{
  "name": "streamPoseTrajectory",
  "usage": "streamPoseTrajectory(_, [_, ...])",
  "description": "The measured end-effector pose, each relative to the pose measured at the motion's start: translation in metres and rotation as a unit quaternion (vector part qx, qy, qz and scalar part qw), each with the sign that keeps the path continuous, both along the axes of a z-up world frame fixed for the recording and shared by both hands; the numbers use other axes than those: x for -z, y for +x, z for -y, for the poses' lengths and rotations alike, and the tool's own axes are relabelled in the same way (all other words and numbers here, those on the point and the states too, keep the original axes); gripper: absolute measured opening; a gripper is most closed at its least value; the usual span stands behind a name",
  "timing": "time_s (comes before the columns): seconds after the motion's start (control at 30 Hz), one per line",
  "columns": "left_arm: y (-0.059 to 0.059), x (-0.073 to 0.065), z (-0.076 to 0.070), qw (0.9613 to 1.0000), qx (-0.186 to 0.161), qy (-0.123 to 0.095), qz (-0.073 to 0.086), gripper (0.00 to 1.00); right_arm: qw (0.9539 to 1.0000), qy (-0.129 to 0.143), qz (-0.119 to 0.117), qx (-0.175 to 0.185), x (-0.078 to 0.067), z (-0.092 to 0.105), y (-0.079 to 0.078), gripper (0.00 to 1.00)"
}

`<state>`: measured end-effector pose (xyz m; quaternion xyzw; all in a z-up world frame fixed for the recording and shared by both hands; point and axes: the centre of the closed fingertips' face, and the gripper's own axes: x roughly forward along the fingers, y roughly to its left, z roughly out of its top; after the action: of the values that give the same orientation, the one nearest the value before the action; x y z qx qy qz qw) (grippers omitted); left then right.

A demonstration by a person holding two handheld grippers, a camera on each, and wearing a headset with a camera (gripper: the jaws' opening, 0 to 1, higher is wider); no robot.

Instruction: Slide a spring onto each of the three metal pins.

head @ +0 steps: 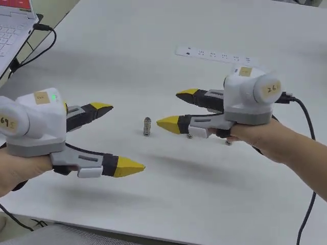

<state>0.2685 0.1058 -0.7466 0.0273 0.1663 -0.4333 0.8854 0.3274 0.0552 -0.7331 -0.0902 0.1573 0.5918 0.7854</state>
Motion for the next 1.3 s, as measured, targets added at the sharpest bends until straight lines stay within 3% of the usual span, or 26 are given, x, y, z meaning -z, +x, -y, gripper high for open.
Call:
streamPoseTrajectory(0.4, [0.007, -0.008, 0.006, 1.0000, 0.000, 0.002, 0.005, 0.96, 0.9992, 0.033, 0.011, 0.020, -0.014, 0.042, -0.017, 0.70])
streamPoseTrajectory(0.73, [0.006, -0.011, 0.010, 1.0000, 0.000, -0.003, 0.006, 0.98, 0.9962, 0.052, 0.011, 0.070, -0.019, 0.080, -0.018, 0.77])
streamPoseTrajectory(1.07, [0.003, -0.013, 0.009, 1.0000, 0.001, -0.003, 0.007, 0.98, 0.9903, 0.058, 0.002, 0.126, -0.013, 0.128, -0.023, 0.81])
streamPoseTrajectory(1.3, [0.004, -0.013, 0.010, 0.9999, -0.001, -0.007, 0.007, 0.98, 0.9871, 0.059, -0.004, 0.149, -0.010, 0.149, -0.030, 0.84])
